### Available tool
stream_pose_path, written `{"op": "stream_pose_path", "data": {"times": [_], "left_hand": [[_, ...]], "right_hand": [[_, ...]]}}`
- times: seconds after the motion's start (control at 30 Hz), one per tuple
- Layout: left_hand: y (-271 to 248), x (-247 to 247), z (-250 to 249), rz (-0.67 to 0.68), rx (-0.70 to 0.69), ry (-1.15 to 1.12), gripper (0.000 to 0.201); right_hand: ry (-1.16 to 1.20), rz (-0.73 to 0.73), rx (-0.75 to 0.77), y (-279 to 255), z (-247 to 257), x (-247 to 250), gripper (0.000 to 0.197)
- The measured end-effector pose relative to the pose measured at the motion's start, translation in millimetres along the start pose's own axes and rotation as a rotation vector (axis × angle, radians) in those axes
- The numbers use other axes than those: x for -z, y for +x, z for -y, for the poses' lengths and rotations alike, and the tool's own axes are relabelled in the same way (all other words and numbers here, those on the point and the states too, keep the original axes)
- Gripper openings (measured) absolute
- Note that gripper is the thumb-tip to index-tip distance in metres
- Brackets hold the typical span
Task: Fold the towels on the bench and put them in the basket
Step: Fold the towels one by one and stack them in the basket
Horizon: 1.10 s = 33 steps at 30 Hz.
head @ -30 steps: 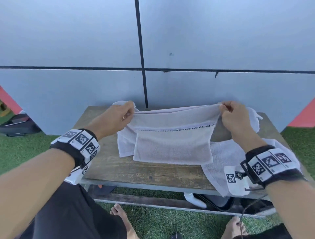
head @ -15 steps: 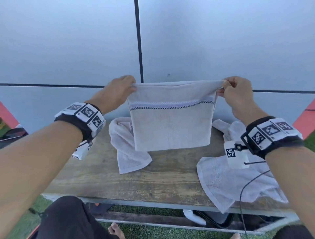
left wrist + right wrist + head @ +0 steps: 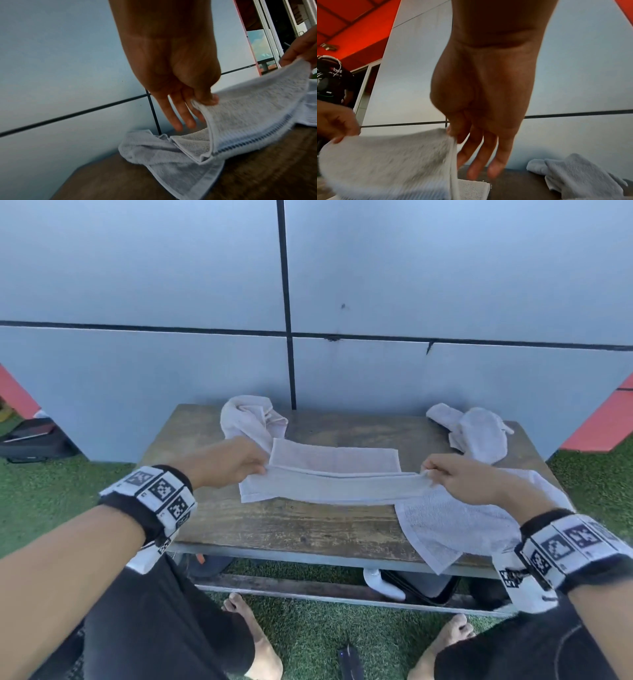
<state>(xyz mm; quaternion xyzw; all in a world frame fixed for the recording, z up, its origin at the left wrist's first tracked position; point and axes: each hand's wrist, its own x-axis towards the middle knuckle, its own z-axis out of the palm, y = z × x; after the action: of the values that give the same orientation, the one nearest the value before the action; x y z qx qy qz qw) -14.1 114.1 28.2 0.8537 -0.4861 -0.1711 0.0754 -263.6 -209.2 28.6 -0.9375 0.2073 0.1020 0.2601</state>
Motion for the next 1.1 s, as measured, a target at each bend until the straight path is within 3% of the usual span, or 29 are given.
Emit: {"op": "stream_pose_path", "data": {"times": [0.1, 0.17, 0.27, 0.4, 0.5, 0.6, 0.87, 1.1], "left_hand": [[-3, -19, 9, 0.170, 0.080, -0.027, 0.035], [-4, -24, 9, 0.207, 0.104, -0.070, 0.033], [7, -27, 15, 0.152, 0.117, -0.104, 0.026], [37, -26, 27, -0.037, 0.149, -0.159, 0.010], [64, -24, 30, -0.176, 0.194, -0.143, 0.021], [90, -27, 33, -0.231, 0.279, -0.041, 0.022], [145, -45, 41, -0.250, 0.340, -0.012, 0.020], [163, -63, 61, -0.158, 0.325, -0.029, 0.007]], "right_hand": [[0.001, 0.213, -0.016, 3, -4, -10, 0.024], [0.023, 0.241, -0.019, 8, -5, -14, 0.026], [0.009, 0.134, -0.038, 26, -8, -19, 0.024], [0.038, -0.065, -0.091, 58, -11, -23, 0.023], [0.065, -0.196, -0.137, 83, -12, -27, 0.020], [0.025, -0.251, -0.193, 109, -14, -33, 0.019], [0.012, -0.322, -0.336, 158, -29, -60, 0.010], [-0.016, -0.363, -0.283, 170, -44, -77, 0.010]]}}
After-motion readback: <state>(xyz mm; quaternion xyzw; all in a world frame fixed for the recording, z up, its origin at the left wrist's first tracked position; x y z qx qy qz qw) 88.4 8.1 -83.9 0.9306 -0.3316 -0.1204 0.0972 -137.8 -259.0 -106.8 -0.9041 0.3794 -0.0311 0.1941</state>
